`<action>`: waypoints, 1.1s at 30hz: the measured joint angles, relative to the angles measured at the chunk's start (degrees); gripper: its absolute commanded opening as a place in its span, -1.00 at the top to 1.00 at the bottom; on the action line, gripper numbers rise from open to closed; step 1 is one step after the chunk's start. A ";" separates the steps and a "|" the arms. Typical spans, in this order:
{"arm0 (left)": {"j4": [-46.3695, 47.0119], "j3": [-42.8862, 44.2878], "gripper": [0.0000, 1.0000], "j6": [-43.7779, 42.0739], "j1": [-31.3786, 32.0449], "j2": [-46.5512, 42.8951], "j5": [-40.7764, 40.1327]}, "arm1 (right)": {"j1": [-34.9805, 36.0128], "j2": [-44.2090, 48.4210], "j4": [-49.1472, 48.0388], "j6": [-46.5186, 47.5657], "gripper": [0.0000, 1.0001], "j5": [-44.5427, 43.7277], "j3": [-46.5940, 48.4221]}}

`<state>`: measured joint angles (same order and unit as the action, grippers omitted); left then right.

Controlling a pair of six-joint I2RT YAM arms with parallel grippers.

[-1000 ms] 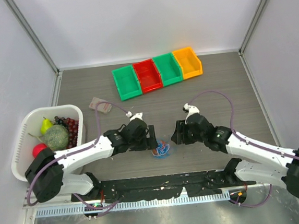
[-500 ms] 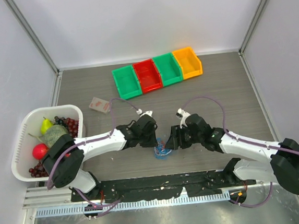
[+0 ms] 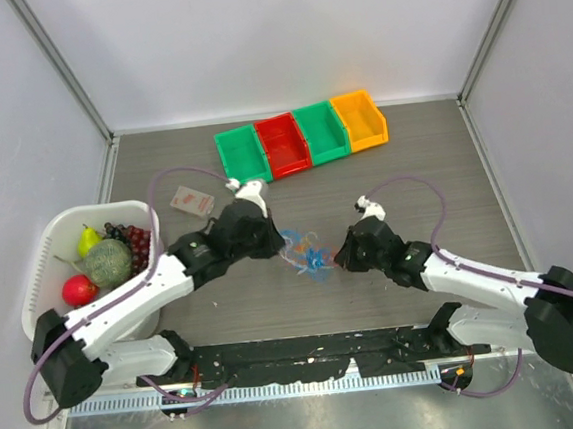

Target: Untangle the cables

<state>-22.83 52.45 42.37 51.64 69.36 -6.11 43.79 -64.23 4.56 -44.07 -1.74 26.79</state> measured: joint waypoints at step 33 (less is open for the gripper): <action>-16.02 -1.62 -0.94 -8.17 -13.53 -8.07 5.46 | -3.48 0.76 22.40 18.01 0.89 -17.90 17.55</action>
<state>-38.85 50.83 34.20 38.11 61.30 -0.64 40.32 -63.46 26.96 -26.06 -19.64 44.34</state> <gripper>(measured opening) 0.923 0.097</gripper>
